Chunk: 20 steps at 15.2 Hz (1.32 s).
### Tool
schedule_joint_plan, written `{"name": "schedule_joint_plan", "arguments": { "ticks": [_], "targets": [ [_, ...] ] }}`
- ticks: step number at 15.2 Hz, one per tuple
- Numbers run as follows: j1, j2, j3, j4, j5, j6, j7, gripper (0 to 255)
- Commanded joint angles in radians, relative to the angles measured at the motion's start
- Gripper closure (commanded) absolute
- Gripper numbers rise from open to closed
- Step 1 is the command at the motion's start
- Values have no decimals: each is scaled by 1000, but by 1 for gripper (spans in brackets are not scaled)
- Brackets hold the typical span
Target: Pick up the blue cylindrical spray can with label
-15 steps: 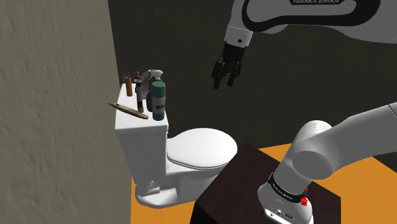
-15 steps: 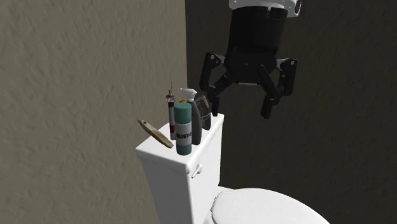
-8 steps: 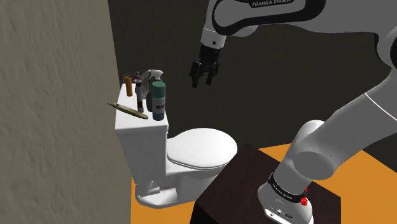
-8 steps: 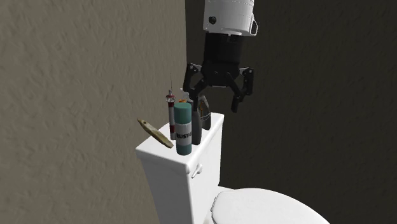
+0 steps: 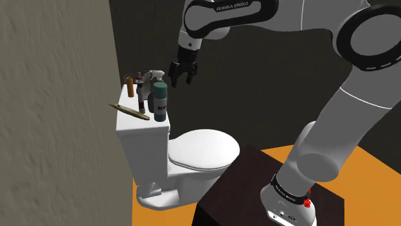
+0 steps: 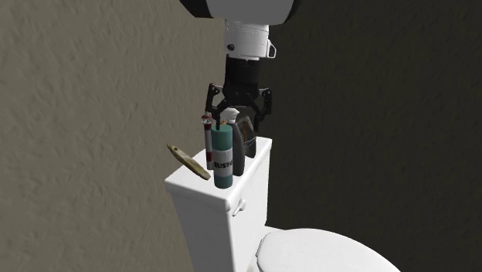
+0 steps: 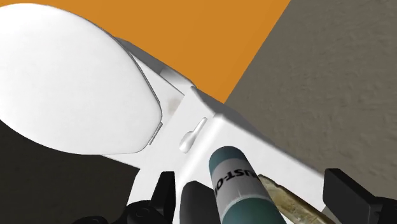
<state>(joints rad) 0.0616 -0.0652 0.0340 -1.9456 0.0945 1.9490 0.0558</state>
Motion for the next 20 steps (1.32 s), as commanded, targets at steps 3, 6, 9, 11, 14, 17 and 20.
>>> {"name": "schedule_joint_plan", "arguments": {
  "ticks": [3, 6, 9, 11, 14, 17, 20],
  "targets": [
    [10, 149, 10, 148, 0, 13, -14, 0],
    [19, 265, 19, 281, -4, 7, -20, 0],
    [20, 271, 19, 261, -3, 32, -23, 0],
    [20, 275, 19, 240, -2, 58, -25, 0],
    [21, 284, 19, 204, -1, 103, -29, 0],
    [20, 287, 19, 209, -1, 100, -29, 255],
    [20, 288, 19, 210, -1, 100, -29, 255]
  ]
}}
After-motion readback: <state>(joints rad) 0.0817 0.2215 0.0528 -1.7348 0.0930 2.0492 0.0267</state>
